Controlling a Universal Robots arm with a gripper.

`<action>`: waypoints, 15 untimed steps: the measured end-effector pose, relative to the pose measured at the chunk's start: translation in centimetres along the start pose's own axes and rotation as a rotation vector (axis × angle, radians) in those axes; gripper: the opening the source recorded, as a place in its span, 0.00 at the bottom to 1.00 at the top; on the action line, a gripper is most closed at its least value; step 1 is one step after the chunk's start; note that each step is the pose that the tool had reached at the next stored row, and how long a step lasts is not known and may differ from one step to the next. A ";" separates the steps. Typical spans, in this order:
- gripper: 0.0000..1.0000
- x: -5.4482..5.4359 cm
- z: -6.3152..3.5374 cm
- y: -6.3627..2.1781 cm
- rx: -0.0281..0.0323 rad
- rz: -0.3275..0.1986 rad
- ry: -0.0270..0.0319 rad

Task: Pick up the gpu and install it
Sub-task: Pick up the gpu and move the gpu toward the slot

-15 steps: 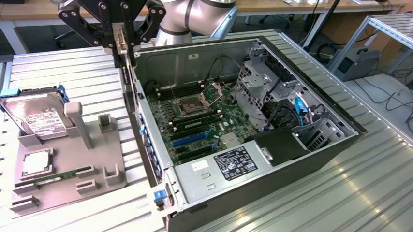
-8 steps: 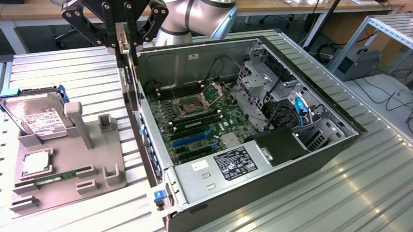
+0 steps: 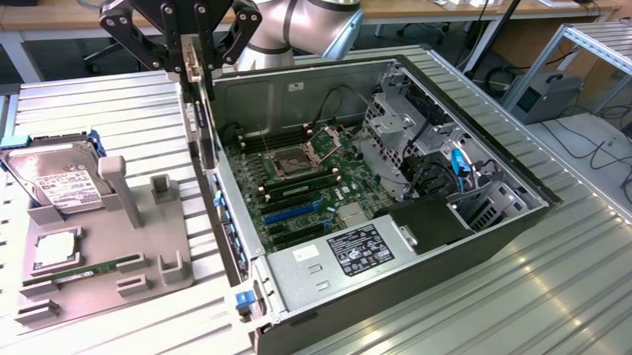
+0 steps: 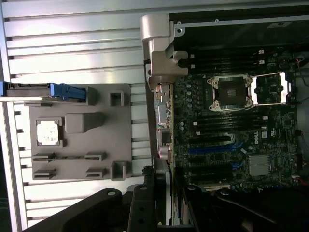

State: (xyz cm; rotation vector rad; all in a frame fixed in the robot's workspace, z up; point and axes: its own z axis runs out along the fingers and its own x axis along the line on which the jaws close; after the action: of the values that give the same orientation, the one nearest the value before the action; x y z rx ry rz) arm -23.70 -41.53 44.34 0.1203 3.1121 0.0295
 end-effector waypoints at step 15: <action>0.27 -0.7 0.14 0.05 0.0001 0.000 0.0000</action>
State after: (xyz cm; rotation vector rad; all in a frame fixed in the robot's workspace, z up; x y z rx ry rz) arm -23.03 -41.54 44.22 0.1203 3.1120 0.0294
